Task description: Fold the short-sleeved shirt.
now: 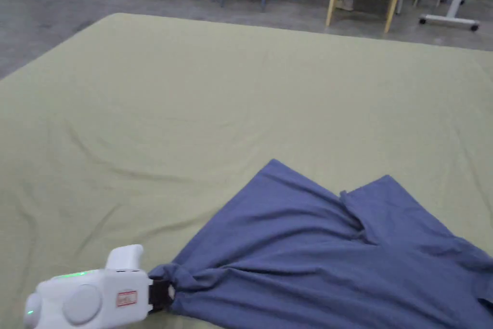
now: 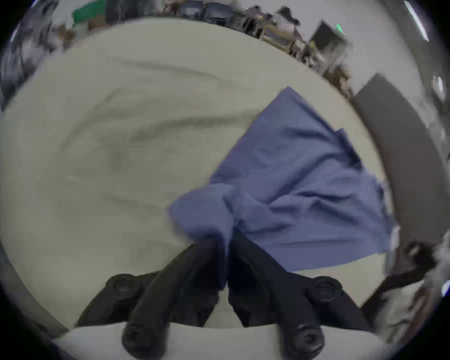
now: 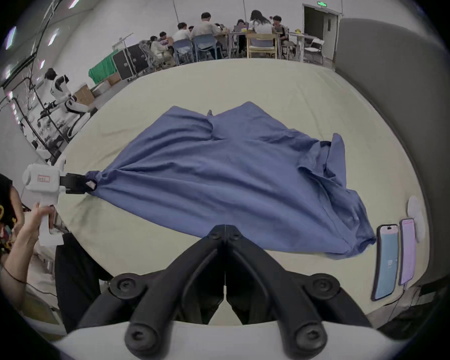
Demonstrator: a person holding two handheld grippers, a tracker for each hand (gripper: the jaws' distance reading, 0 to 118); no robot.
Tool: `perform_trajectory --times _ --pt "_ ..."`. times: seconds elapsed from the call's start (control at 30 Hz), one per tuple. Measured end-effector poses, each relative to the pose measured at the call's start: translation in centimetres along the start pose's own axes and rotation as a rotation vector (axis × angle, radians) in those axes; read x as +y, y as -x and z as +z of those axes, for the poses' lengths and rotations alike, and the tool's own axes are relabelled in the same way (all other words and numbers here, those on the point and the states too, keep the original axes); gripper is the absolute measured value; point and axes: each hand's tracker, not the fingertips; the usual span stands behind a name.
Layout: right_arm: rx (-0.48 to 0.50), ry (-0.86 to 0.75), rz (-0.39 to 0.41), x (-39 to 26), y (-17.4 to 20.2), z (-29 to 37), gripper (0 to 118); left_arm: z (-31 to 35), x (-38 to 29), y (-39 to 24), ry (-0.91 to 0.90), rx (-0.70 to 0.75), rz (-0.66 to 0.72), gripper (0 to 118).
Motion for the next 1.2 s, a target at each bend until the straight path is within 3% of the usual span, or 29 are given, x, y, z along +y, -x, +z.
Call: perform_trajectory --times 0.07,0.17,0.2,0.27,0.3,0.33,0.37,0.4,0.5,0.57,0.6,0.63,0.67,0.7,0.73,0.77,0.8,0.83,0.87,0.97,1.1,1.2 --pt "0.016 0.011 -0.027 0.6 -1.4 -0.9 3 0.5 -0.4 -0.6 -0.062 -0.004 0.041 2" --pt "0.025 -0.039 -0.082 3.1 -3.6 -1.1 3 1.9 -0.6 -1.2 -0.024 -0.197 0.096 2" --pt "0.036 -0.080 -0.110 4.7 -4.9 -1.3 9 1.9 -0.6 -1.4 0.012 -0.226 0.123 2" --pt "0.069 -0.084 -0.167 8.6 -7.7 -2.9 107 3.3 -0.6 -3.9 -0.006 -0.182 0.084 2" --pt "0.104 -0.035 -0.168 10.6 -9.0 -4.6 118 3.5 -0.5 -4.5 -0.024 -0.158 0.068 2" --pt "0.093 -0.077 -0.152 12.6 -10.3 -5.5 118 3.9 -0.2 -5.1 -0.034 -0.153 0.059 2" --pt "0.084 -0.015 -0.169 14.9 -11.6 -7.4 118 4.1 0.4 -5.4 -0.037 -0.157 0.057 2" --pt "0.011 0.029 -0.164 16.5 -12.5 -9.2 118 4.3 0.7 -5.8 -0.053 -0.166 0.052 2" --pt "-0.161 0.150 -0.063 20.3 -13.7 -17.5 118 4.3 2.2 -6.4 -0.072 -0.139 0.027 2" --pt "-0.217 0.286 0.019 20.9 -14.1 -22.5 117 4.0 2.8 -6.5 -0.050 -0.111 0.000 2" --pt "-0.224 0.341 0.028 20.3 -14.7 -24.4 104 3.8 2.9 -6.6 -0.042 -0.100 -0.008 2" --pt "-0.212 0.404 0.023 19.7 -14.9 -25.9 78 3.3 2.9 -6.3 -0.040 -0.086 -0.011 2" --pt "-0.172 0.457 0.000 19.0 -15.0 -26.5 78 3.0 3.0 -6.2 -0.032 -0.087 -0.011 2" --pt "-0.175 0.390 -0.014 18.6 -14.7 -26.0 73 2.9 3.0 -6.1 -0.033 -0.084 -0.009 2" --pt "-0.195 0.310 0.006 18.7 -14.5 -24.4 49 2.9 3.1 -6.0 -0.032 -0.079 -0.008 2" --pt "-0.194 0.284 0.044 18.3 -14.3 -23.7 15 2.7 3.0 -5.9 -0.032 -0.078 -0.011 2" --pt "-0.195 0.256 0.081 17.9 -14.0 -23.0 3 2.7 3.0 -5.9 -0.034 -0.078 -0.004 2" --pt "-0.186 0.214 0.105 17.4 -13.8 -22.3 3 2.7 3.2 -6.0 -0.036 -0.077 0.000 2" --pt "-0.237 0.172 0.093 17.0 -12.7 -20.6 3 2.9 3.3 -6.2 -0.041 -0.079 -0.001 2" --pt "-0.171 0.067 0.028 16.3 -12.0 -17.4 3 4.2 3.7 -7.7 -0.107 -0.090 -0.019 2" --pt "-0.124 -0.163 -0.046 17.1 -11.0 -9.0 3 7.8 7.1 -11.1 -0.190 -0.133 -0.184 2" --pt "-0.153 -0.376 -0.012 18.1 -9.2 0.0 3 12.9 10.3 -15.2 -0.329 -0.148 -0.311 2"
